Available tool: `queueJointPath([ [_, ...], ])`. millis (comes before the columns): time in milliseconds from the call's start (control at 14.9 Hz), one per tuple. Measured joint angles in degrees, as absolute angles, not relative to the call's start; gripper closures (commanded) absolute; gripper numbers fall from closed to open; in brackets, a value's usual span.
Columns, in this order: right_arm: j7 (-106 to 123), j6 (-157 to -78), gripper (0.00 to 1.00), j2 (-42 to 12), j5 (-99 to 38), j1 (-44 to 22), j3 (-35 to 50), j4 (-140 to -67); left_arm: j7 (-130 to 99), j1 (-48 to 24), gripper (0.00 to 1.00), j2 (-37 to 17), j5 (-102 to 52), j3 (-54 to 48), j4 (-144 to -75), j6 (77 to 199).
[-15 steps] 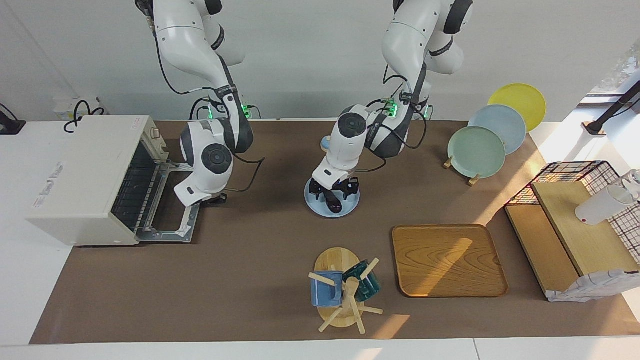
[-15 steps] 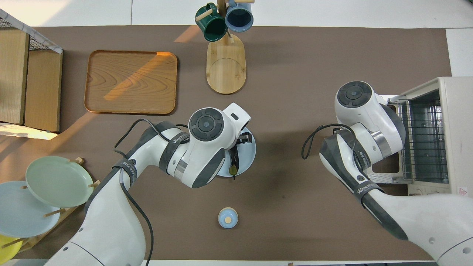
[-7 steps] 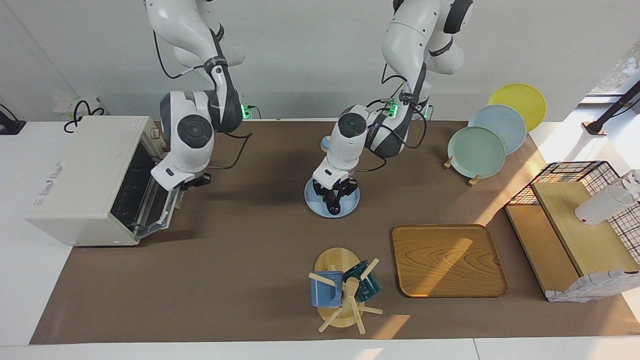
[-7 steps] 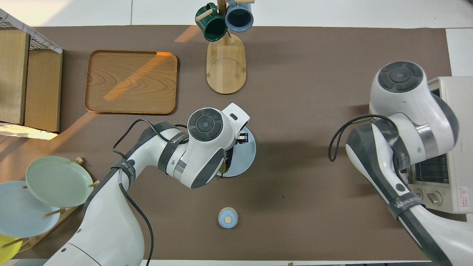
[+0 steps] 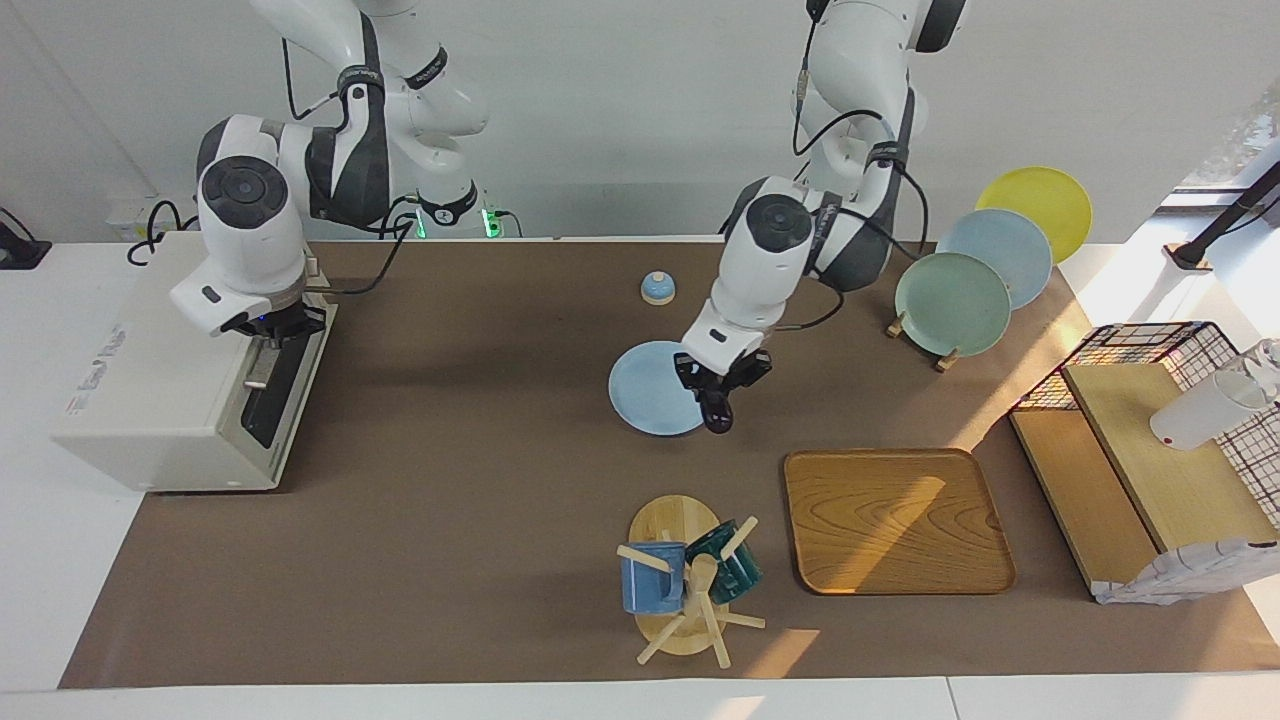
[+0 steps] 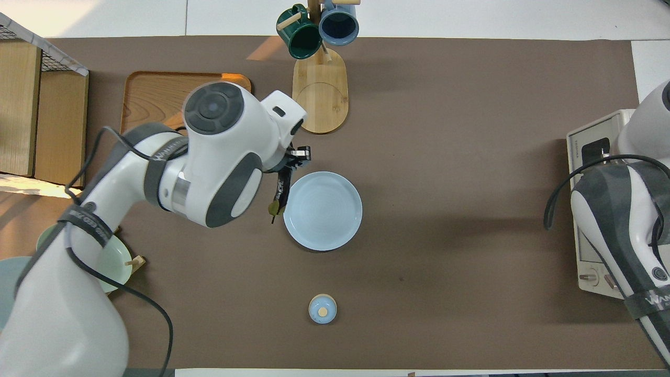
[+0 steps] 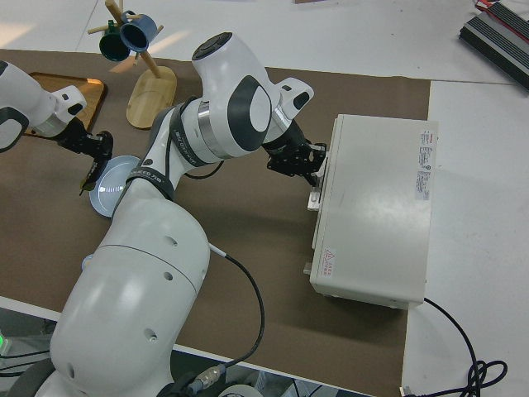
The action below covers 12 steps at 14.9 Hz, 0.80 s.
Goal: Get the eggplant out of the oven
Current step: 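Carry the eggplant with the left gripper over the wooden tray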
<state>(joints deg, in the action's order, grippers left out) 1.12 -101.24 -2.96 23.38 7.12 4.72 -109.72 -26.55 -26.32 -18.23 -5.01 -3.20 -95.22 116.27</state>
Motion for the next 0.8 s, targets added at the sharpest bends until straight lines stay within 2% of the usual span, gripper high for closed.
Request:
queueJointPath([
  [134,1.04,-97.86,0.70,-3.12,18.93,7.24,4.39,-107.53,-20.28,-21.09,1.00,-18.39,-4.99,-2.98,-93.51,115.38],
  [335,1.19,-90.01,0.44,-2.97,10.28,7.37,4.11,-98.80,-12.67,-13.71,1.00,-19.87,-4.99,-2.92,-93.32,116.17],
  [469,1.29,-87.28,0.00,-2.53,5.79,7.41,4.03,-93.51,-9.75,-10.49,1.00,-21.53,-4.99,-2.95,-93.31,117.94],
  [804,1.52,-86.78,0.00,-2.85,4.53,7.13,4.73,-91.67,-8.12,-8.22,1.00,-27.50,-4.99,-3.02,-93.28,125.33],
])
